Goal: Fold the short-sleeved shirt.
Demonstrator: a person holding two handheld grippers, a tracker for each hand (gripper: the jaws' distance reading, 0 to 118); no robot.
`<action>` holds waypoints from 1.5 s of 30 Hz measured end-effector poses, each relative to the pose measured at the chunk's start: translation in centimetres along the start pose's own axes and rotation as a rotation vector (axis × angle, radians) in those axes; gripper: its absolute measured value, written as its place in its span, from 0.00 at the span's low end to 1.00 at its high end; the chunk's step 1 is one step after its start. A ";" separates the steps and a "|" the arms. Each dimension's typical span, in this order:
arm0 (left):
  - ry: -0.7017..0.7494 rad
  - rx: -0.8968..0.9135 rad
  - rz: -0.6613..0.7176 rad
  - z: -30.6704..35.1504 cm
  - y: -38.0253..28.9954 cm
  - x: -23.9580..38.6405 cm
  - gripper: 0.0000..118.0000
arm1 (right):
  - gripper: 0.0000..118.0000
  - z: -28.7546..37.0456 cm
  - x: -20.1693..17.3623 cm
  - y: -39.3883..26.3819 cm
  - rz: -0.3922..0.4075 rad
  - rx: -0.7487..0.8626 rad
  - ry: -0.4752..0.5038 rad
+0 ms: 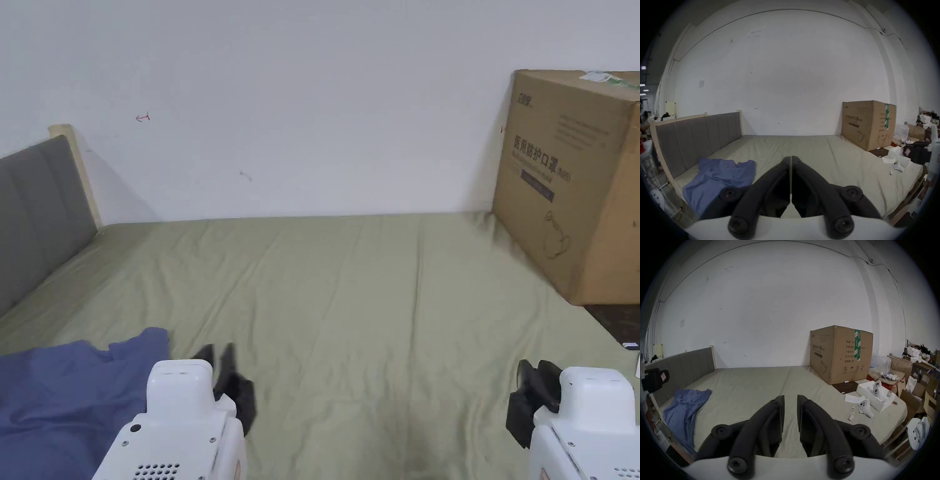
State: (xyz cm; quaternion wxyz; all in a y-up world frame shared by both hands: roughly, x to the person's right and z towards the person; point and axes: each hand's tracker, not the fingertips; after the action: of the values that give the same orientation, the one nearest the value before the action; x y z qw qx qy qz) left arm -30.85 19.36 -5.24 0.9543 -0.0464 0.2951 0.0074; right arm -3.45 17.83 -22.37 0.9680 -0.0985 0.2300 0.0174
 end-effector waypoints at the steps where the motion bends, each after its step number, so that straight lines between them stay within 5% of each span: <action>1: 0.034 -0.006 -0.013 -0.1 -0.1 0.0 0.00 | 0.10 0.2 0.2 0.0 -0.007 0.005 0.007; 5: -0.007 -0.006 0.043 0.0 0.6 -0.4 0.00 | 0.00 0.5 0.3 0.1 0.006 0.017 0.028; 12: 0.003 -0.013 0.047 -0.3 0.4 -0.6 0.00 | 0.00 0.6 -0.3 0.3 0.096 0.006 0.056; 19: 0.026 -0.005 0.027 0.2 0.6 -2.3 0.00 | 0.00 -0.5 -1.9 0.8 0.058 0.001 0.088; 29: 0.329 -0.021 0.051 4.9 -0.2 -11.3 0.00 | 0.00 -2.7 -13.7 0.9 0.151 0.012 0.438; 35: 0.517 -0.046 0.072 9.1 -1.8 -17.1 0.00 | 0.00 -3.6 -20.3 0.2 0.117 -0.048 0.656; 41: 0.560 -0.148 0.116 8.1 -5.1 -20.6 0.00 | 0.00 -5.4 -23.0 -2.2 0.185 -0.061 0.705; 45: 0.505 -0.256 0.142 3.2 -8.0 -22.2 0.00 | 0.00 -9.1 -23.7 -4.9 0.147 -0.179 0.699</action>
State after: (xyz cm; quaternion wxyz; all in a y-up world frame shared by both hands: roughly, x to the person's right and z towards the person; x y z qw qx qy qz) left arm -47.06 12.00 10.62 0.8342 -0.1463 0.5224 0.0996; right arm -28.24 11.47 -18.78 0.8148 -0.1658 0.5508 0.0724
